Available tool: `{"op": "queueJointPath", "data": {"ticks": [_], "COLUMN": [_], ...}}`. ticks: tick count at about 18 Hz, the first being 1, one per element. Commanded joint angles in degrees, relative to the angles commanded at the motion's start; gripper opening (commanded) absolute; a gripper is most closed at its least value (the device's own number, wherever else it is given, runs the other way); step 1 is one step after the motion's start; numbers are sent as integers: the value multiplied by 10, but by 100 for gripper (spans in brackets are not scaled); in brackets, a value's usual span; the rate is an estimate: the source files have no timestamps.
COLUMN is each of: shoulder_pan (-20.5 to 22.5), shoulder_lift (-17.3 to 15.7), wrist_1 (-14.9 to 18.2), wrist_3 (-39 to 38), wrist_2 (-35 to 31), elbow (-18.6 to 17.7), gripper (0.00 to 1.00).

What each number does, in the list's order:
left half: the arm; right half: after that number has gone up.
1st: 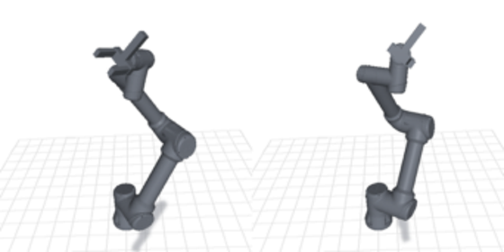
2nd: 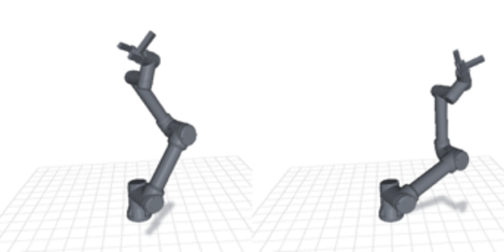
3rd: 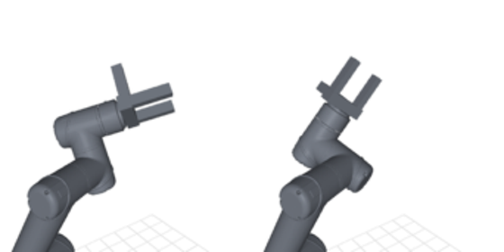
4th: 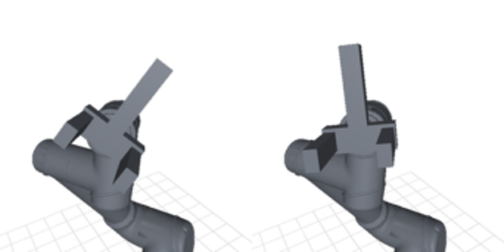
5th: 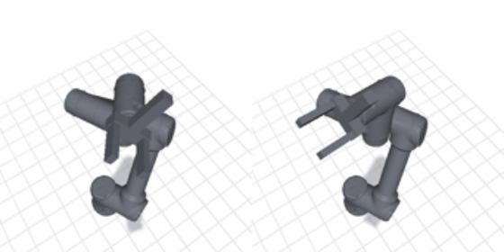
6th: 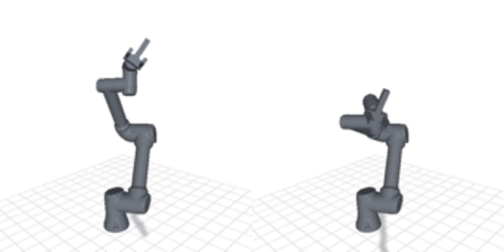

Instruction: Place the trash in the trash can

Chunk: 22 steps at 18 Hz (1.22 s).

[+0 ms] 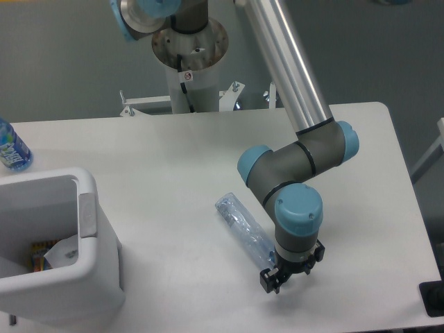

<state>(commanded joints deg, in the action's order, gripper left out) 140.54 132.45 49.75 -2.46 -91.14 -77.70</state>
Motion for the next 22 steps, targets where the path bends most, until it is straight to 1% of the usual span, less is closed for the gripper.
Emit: {"op": "queueJointPath", "data": {"ticks": [2, 5, 11, 12, 16, 17, 22], "shoulder_pan": [-1, -1, -1, -2, -2, -2, -2], "shoulder_lift": [0, -1, -2, -2, -3, -4, -4], "wrist_1": [0, 1, 4, 4, 4, 5, 5], "wrist_3": [0, 1, 5, 5, 6, 6, 6], "wrist_2": [0, -1, -3, -5, -6, -6, -6], "elbow": [0, -2, -3, -3, -3, -3, -3], "gripper": [70, 63, 58, 56, 55, 52, 46]}}
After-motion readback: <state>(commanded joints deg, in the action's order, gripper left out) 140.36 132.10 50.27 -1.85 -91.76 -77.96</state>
